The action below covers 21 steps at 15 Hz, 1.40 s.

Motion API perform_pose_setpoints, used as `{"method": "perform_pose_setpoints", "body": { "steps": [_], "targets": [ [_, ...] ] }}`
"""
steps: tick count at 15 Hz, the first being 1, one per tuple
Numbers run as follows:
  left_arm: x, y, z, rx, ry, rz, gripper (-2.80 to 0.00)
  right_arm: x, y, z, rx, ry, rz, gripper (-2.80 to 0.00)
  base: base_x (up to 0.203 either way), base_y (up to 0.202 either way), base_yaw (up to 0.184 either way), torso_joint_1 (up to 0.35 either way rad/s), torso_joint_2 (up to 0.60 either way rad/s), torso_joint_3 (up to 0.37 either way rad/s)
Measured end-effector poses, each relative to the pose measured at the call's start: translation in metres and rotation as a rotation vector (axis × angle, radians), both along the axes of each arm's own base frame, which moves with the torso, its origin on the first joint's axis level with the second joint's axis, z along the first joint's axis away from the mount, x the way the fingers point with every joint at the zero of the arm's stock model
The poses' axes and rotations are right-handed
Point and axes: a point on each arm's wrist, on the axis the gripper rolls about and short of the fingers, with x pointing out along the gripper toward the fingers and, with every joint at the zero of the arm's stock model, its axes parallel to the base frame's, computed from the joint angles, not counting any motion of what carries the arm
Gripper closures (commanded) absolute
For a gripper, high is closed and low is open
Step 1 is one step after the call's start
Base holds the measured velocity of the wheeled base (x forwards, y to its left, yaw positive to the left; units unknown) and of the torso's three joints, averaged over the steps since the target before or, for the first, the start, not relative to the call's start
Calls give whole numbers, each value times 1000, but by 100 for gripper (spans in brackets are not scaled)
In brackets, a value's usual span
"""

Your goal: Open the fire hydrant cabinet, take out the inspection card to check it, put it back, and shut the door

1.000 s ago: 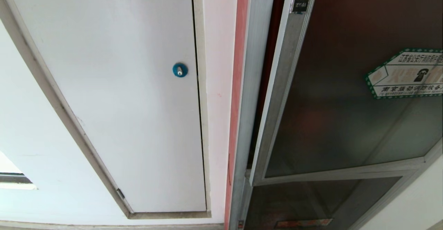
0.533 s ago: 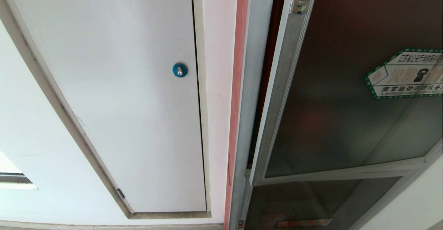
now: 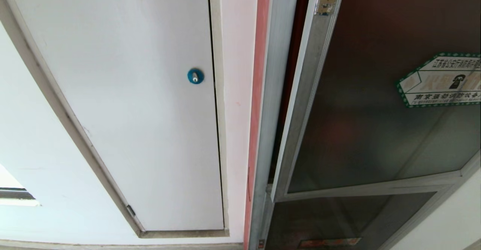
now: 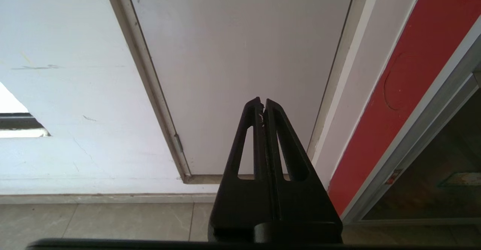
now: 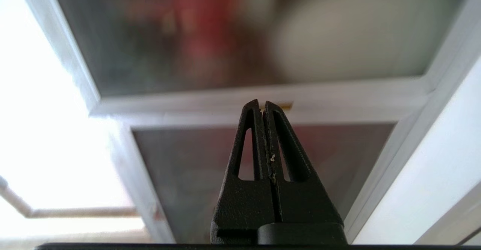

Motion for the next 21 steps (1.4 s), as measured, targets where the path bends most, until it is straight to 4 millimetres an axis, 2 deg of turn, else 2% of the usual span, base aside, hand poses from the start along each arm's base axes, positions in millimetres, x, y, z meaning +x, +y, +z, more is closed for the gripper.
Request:
{"method": "perform_pose_setpoints", "body": {
  "steps": [5, 18, 20, 21],
  "targets": [
    [0, 0, 0, 0, 0, 0, 0, 5, 0, -21, -41, 116, 4, 0, 0, 0, 0, 0, 0, 0],
    [0, 0, 0, 5, 0, 1, 0, 5, 0, -22, -15, 122, 4, 0, 0, 0, 0, 0, 0, 0],
    [-2, 0, 5, 7, -14, -4, 0, 5, 0, -22, -2, 122, 5, 0, 0, 0, 0, 0, 0, 0],
    [-4, 0, 14, 5, -42, -10, 0, 5, 0, -22, 1, 122, 5, 0, 0, 0, 0, 0, 0, 0]
  ]
}}
